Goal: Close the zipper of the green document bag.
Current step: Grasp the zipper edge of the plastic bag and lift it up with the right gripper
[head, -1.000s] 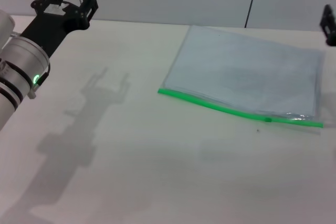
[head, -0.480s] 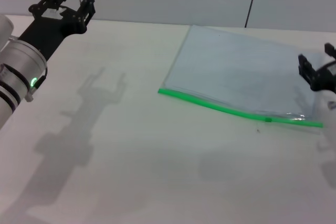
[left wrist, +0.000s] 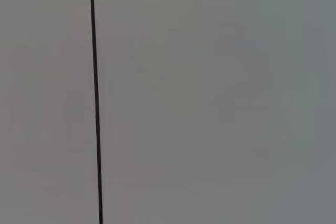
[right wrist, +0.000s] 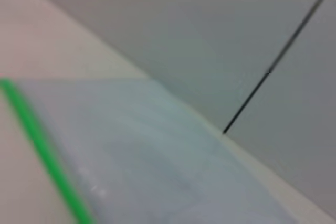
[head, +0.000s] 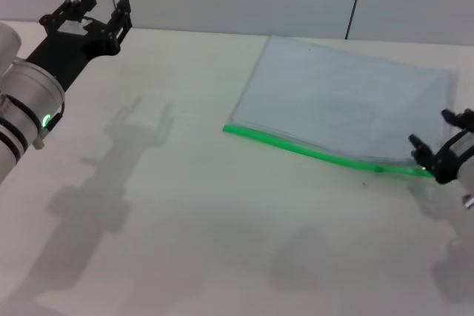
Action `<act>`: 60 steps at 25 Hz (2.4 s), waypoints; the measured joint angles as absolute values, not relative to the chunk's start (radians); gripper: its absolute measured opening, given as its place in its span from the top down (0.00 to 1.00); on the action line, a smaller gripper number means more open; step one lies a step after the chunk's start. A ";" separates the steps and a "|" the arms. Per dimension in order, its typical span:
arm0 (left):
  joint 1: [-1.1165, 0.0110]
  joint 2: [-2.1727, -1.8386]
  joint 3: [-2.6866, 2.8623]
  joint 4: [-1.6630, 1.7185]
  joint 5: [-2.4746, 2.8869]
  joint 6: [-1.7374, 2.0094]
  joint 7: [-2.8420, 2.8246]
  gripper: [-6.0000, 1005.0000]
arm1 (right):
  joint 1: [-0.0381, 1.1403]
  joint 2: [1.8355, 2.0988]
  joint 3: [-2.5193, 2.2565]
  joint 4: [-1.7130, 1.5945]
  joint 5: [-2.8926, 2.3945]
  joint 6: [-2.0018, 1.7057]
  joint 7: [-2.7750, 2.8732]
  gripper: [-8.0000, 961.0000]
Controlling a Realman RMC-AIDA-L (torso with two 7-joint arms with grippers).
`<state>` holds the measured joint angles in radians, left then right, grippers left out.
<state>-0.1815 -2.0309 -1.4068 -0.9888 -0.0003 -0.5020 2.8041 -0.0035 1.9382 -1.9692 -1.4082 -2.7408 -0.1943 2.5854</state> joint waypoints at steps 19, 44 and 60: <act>-0.156 -2.029 -1.428 -0.999 0.003 -0.485 2.804 0.44 | -0.042 2.020 -1.899 -1.399 -2.744 -0.372 2.183 0.37; -0.153 -2.029 -1.440 -0.994 0.000 -0.485 2.803 0.44 | -0.033 2.029 -1.876 -1.282 -2.786 -0.163 1.926 0.38; -0.158 -2.029 -1.440 -0.991 -0.003 -0.483 2.804 0.44 | 0.029 2.029 -1.937 -1.212 -2.786 -0.090 1.837 0.41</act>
